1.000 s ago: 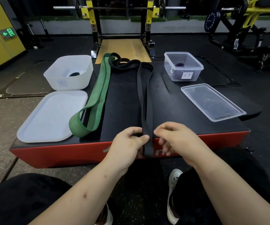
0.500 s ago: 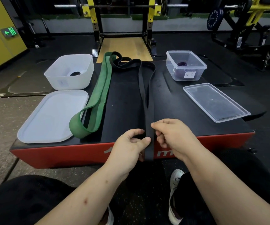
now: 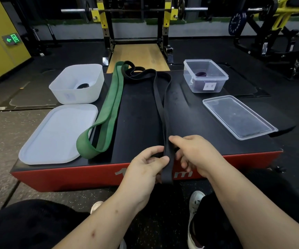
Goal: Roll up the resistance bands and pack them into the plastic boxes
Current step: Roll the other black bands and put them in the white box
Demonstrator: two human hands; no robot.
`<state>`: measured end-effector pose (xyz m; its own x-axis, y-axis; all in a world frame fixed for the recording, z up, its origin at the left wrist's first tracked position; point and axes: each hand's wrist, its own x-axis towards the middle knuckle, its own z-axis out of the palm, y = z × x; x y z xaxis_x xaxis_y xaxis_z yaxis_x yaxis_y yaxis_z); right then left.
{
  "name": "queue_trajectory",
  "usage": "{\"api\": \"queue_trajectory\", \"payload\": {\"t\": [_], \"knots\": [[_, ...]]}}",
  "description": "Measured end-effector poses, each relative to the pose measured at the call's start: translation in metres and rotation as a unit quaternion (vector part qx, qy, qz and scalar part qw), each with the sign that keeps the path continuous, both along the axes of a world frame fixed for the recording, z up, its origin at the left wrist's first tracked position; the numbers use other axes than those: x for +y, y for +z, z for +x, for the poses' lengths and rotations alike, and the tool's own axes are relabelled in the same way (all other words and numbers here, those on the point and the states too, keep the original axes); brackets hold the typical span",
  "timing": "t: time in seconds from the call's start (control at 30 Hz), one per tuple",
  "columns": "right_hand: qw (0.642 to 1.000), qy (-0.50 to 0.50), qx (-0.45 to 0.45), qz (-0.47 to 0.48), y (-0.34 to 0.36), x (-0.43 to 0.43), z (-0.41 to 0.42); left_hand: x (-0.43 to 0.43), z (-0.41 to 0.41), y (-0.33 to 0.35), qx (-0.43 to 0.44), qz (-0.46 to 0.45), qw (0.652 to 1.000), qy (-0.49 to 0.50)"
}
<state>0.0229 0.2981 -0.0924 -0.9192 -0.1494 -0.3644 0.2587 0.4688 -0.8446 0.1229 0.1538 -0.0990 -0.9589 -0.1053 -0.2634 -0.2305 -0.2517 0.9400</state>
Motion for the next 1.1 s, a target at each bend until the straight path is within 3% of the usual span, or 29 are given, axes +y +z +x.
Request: {"api": "queue_trajectory", "payload": {"t": [0.3,0.5,0.73,0.8,0.9,1.1], "knots": [[0.965,-0.036,-0.092,-0.244,0.016,-0.017,-0.031,-0.006,-0.009,0.007,0.010,0.000,1.000,-0.015],[0.965,-0.028,-0.078,-0.250,0.011,-0.021,-0.044,-0.014,-0.021,0.018,-0.013,-0.095,0.992,-0.086],[0.980,0.016,-0.010,-0.200,0.012,-0.018,-0.047,-0.031,-0.057,0.042,-0.068,-0.156,0.948,-0.268],[0.975,0.024,-0.009,-0.221,0.013,-0.018,-0.047,-0.036,-0.076,0.046,-0.060,-0.164,0.960,-0.219],[0.973,0.048,0.009,-0.227,0.009,-0.018,-0.048,-0.040,-0.106,0.045,-0.053,-0.083,0.990,-0.105],[0.982,0.070,0.071,-0.163,0.003,-0.017,-0.049,-0.035,-0.131,0.037,-0.036,-0.037,0.997,-0.049]]}}
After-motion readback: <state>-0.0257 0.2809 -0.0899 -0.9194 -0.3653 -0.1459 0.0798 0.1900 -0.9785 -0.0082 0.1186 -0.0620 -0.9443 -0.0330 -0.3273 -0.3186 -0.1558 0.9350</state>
